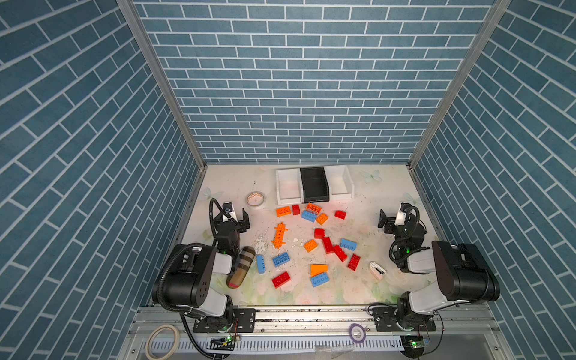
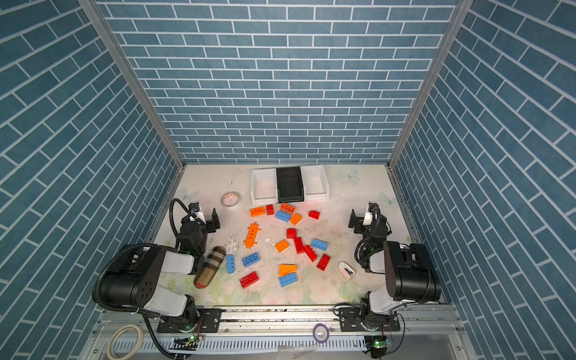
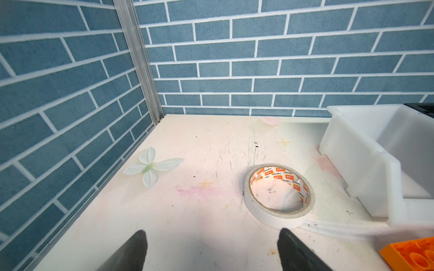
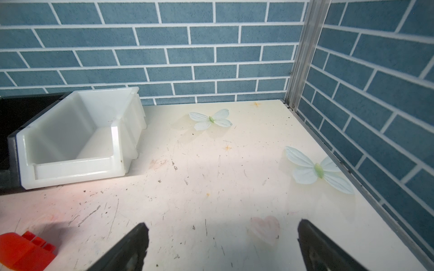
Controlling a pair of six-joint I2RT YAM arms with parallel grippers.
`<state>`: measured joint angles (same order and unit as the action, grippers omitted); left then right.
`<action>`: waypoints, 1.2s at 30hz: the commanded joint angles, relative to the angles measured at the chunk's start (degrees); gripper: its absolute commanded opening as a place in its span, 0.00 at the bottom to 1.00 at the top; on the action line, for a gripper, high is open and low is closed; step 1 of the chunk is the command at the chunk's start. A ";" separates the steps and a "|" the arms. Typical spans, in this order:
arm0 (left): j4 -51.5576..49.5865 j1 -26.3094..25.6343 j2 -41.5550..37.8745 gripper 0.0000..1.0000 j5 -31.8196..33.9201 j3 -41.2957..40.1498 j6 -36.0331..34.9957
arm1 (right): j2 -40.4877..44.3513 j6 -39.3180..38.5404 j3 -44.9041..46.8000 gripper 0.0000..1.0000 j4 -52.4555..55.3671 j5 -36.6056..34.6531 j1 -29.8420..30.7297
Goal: Sort the legos into containers by color
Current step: Pick up the lego from the center of the table.
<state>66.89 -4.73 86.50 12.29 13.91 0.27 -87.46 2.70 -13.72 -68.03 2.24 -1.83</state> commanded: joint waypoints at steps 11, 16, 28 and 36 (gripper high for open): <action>1.14 -0.08 -0.01 0.88 0.61 0.35 -0.05 | 0.43 -3.71 2.02 0.99 -4.82 0.18 1.38; 6.36 -3.53 -0.78 0.88 5.87 -2.60 -2.28 | 1.65 -5.50 7.91 0.99 -15.34 -3.00 3.38; -26.91 -9.07 -15.10 0.83 13.76 8.32 2.58 | 22.34 -2.64 -2.00 0.99 22.01 -15.11 12.10; -50.94 -12.67 -20.06 0.77 7.89 18.19 13.30 | 24.08 9.67 -15.90 0.99 47.84 -10.65 12.31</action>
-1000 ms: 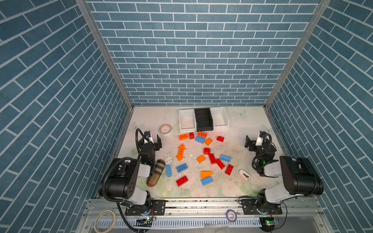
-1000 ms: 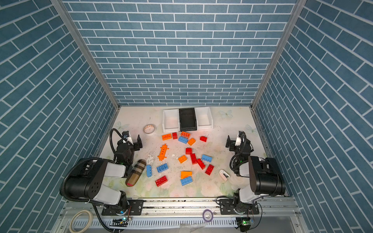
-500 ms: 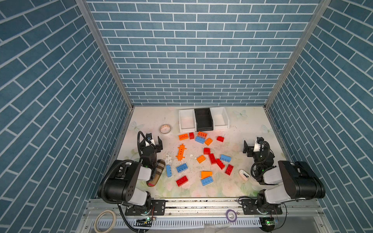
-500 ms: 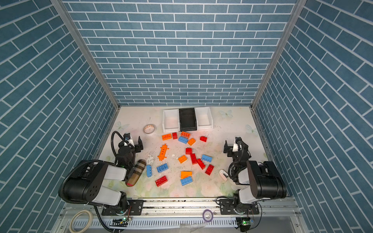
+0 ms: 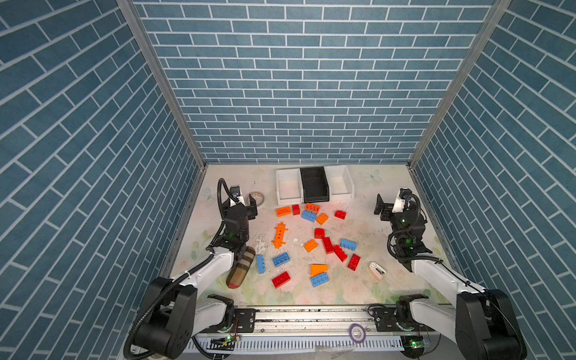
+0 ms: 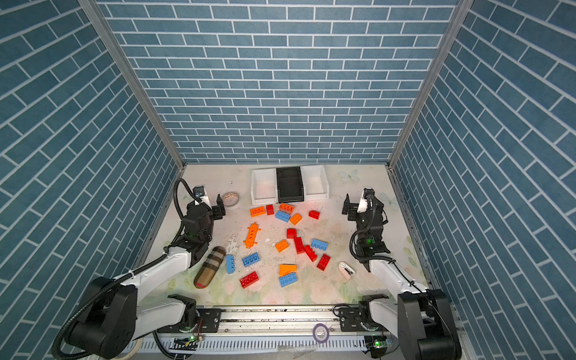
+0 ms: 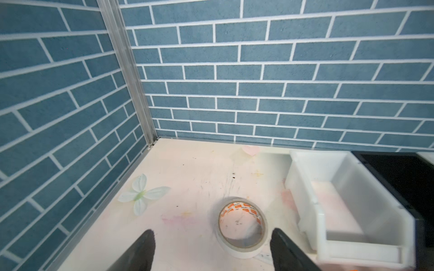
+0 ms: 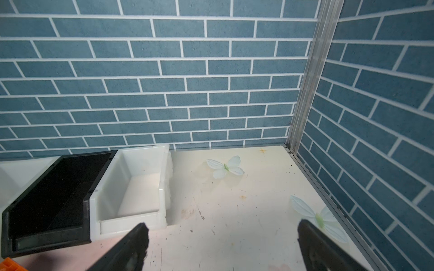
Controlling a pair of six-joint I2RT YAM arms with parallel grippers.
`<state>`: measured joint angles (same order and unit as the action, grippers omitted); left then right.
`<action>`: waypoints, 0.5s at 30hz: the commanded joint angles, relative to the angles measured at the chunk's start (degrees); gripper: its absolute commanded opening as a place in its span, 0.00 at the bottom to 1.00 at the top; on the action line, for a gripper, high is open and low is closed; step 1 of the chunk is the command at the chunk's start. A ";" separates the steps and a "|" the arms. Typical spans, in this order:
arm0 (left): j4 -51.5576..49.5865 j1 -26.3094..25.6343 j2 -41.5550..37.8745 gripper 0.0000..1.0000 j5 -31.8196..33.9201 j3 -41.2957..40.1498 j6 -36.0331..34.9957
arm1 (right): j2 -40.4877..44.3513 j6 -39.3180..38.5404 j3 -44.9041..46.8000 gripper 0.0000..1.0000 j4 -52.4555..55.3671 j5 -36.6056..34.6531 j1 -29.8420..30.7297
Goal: Sort the legos into containers by color
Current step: Pick up the lego from the center of the table.
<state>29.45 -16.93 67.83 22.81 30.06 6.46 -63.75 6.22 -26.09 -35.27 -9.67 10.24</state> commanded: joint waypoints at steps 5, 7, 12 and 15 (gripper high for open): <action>-22.95 -1.31 -1.58 0.73 -12.76 5.24 12.33 | -5.05 12.73 -15.47 0.99 33.95 10.10 0.22; -25.77 -2.30 -0.69 0.72 -16.16 6.72 12.99 | -7.41 15.52 -18.60 0.99 38.78 13.27 0.16; -32.44 -4.48 3.10 0.72 -19.68 10.14 16.66 | -10.98 17.60 -20.50 0.99 42.88 21.83 0.13; -34.47 -6.64 6.19 0.69 -21.22 11.22 15.51 | -12.65 17.30 -19.79 0.99 41.98 26.81 0.13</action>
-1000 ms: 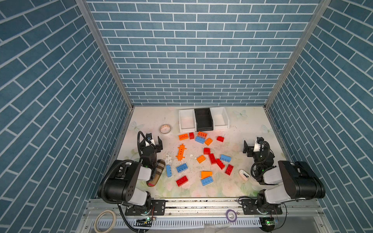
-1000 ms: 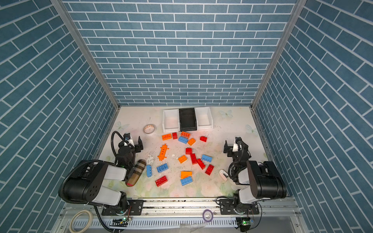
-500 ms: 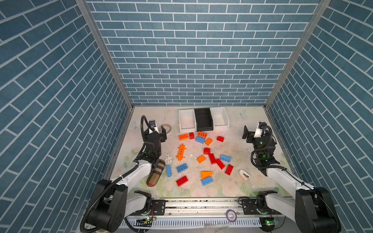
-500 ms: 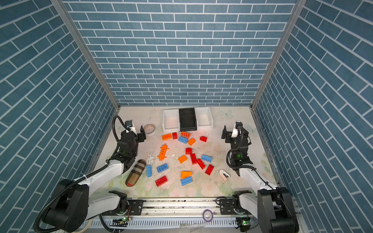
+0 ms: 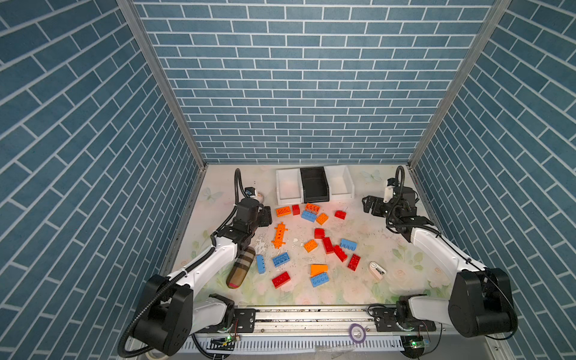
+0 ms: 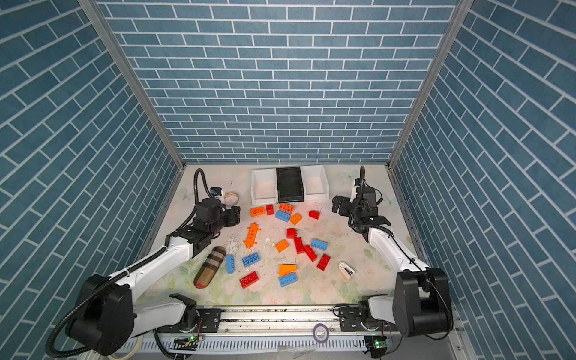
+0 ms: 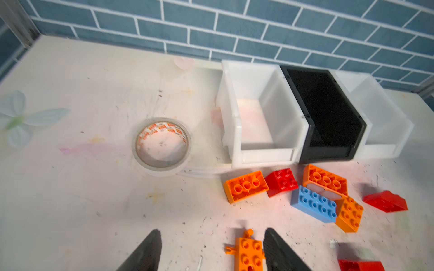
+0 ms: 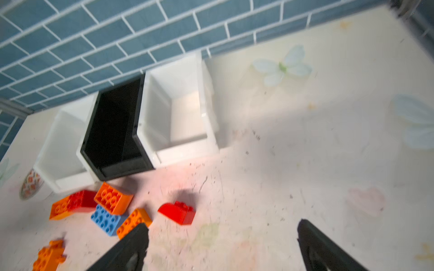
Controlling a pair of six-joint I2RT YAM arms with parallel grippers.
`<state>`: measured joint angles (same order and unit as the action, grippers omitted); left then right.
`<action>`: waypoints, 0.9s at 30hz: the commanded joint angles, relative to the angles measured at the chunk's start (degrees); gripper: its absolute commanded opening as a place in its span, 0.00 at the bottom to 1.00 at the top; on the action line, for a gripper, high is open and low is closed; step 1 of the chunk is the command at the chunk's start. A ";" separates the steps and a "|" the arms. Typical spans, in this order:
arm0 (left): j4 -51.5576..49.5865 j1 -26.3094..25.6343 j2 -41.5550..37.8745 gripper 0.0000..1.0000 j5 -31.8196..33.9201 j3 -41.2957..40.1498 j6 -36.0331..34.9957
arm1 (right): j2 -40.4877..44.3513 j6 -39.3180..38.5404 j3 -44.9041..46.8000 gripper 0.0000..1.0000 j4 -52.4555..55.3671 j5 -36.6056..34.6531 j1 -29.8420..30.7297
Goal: Sort the legos into containers by color
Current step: Pick up the lego from the center of the table.
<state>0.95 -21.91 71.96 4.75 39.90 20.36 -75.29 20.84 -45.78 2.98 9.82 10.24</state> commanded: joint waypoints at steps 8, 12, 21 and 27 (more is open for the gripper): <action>-10.73 -8.16 10.50 0.65 -2.12 5.09 -0.30 | -1.42 2.59 0.99 0.91 3.27 15.73 0.69; -10.50 -8.46 12.95 0.57 -3.00 4.95 0.90 | 1.17 0.92 1.78 0.88 4.59 11.92 2.12; -10.84 -9.02 18.40 0.53 -3.48 6.81 1.37 | 5.05 0.04 2.80 0.87 5.03 9.34 3.20; -12.26 -9.66 20.62 0.51 -1.54 7.89 1.79 | 5.06 -0.13 2.97 0.87 5.37 9.26 3.58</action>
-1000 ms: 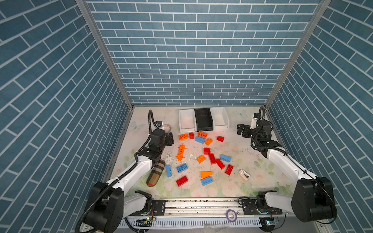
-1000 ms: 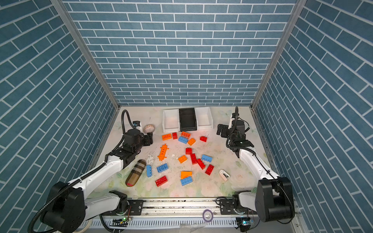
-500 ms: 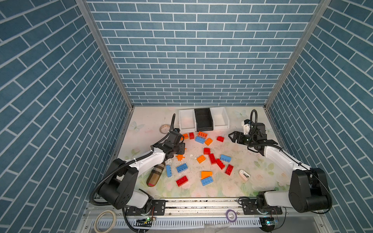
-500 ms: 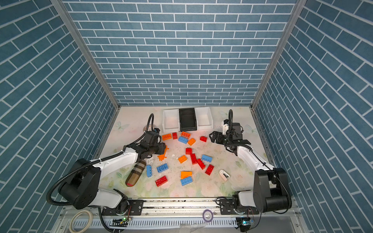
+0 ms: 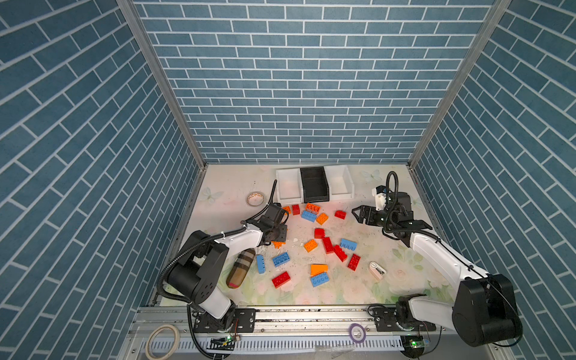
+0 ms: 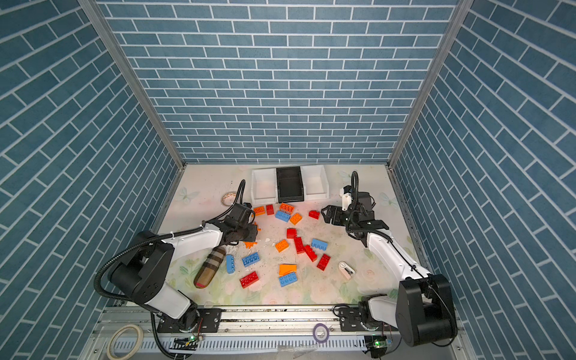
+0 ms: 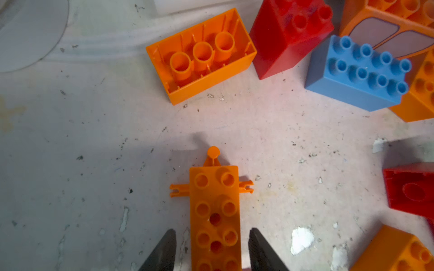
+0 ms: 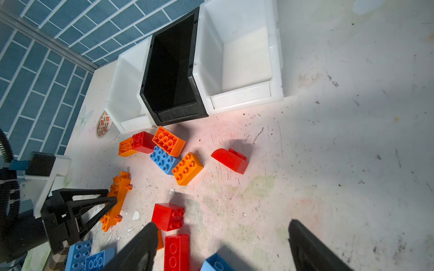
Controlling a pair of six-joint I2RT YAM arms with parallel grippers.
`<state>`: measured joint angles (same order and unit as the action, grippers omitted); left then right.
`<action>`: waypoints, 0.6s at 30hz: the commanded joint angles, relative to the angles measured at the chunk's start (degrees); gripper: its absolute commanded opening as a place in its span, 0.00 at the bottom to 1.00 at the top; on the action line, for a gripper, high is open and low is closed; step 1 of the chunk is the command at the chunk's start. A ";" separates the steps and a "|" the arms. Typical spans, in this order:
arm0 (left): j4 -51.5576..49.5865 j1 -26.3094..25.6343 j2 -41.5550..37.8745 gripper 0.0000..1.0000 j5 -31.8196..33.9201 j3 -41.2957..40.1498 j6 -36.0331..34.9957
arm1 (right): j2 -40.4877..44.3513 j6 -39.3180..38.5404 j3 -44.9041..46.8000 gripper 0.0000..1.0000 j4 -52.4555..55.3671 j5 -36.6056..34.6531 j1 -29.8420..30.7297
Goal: Sort the legos into containers by color
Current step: Pick up the lego from the center of the table.
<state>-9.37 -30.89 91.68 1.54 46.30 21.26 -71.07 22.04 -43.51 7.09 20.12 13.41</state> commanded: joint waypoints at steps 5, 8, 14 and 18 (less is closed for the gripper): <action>-3.35 -1.23 2.29 0.47 2.41 2.07 1.03 | 0.78 -3.16 -0.07 0.87 2.76 -2.38 1.30; -3.98 -1.34 2.87 0.44 2.59 2.17 1.00 | 0.52 -4.43 -0.78 0.87 4.42 -3.86 2.37; -3.99 -1.45 3.16 0.34 2.61 1.62 1.44 | 0.40 -6.29 -1.08 0.87 6.82 -5.91 5.41; -3.83 -1.43 2.77 0.24 2.77 1.77 1.54 | -0.07 -6.11 -1.23 0.86 7.82 -7.94 8.23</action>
<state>-11.53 -32.01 94.28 3.36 47.46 21.96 -71.07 17.65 -43.53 12.51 14.66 20.10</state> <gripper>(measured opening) 0.357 0.863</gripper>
